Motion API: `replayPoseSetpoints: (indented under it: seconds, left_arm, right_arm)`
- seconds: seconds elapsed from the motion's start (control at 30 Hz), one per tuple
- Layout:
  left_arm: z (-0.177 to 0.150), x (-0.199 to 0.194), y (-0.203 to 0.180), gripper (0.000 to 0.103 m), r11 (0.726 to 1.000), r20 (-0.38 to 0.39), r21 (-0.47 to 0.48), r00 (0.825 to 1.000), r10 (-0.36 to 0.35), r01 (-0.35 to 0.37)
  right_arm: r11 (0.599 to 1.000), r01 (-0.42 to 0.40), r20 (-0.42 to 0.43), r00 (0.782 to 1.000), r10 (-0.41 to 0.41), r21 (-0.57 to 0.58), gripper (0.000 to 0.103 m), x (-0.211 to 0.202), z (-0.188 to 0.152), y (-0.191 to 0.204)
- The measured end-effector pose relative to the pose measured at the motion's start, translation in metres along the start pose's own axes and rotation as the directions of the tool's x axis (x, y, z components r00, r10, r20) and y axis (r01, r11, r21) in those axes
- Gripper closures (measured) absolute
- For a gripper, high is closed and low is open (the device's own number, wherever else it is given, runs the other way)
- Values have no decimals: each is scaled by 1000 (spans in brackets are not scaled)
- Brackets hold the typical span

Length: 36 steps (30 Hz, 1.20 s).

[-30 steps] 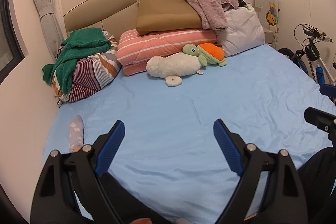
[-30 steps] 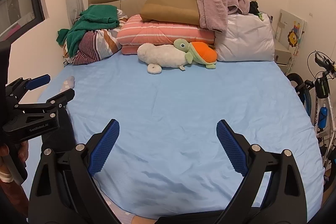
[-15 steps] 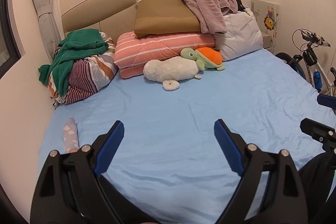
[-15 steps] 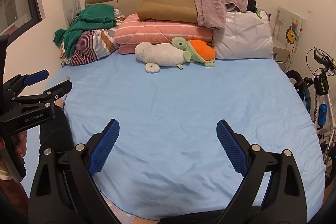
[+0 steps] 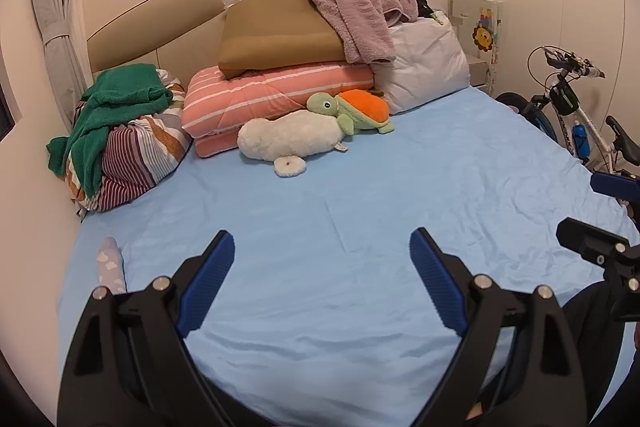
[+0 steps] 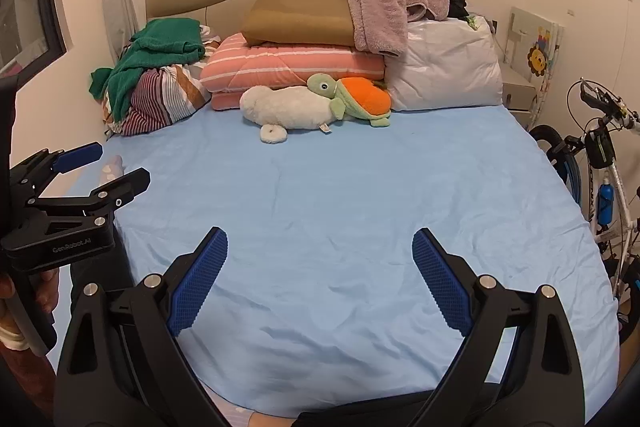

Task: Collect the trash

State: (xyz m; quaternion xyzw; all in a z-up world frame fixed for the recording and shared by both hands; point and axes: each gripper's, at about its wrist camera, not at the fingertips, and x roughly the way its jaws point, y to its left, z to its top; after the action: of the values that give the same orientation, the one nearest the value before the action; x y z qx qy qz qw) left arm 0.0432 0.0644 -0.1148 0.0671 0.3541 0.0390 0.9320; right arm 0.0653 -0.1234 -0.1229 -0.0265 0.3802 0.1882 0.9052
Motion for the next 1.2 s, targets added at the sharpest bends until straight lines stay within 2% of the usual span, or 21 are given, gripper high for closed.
replayPoseSetpoints:
  seconds: [1.2]
  left_arm:
    - [2, -8, -11, 14, 1000, 6, -5, 1000, -19, 19]
  right_arm:
    - [1000, 6, -2, 1000, -6, 15, 13, -6, -7, -7]
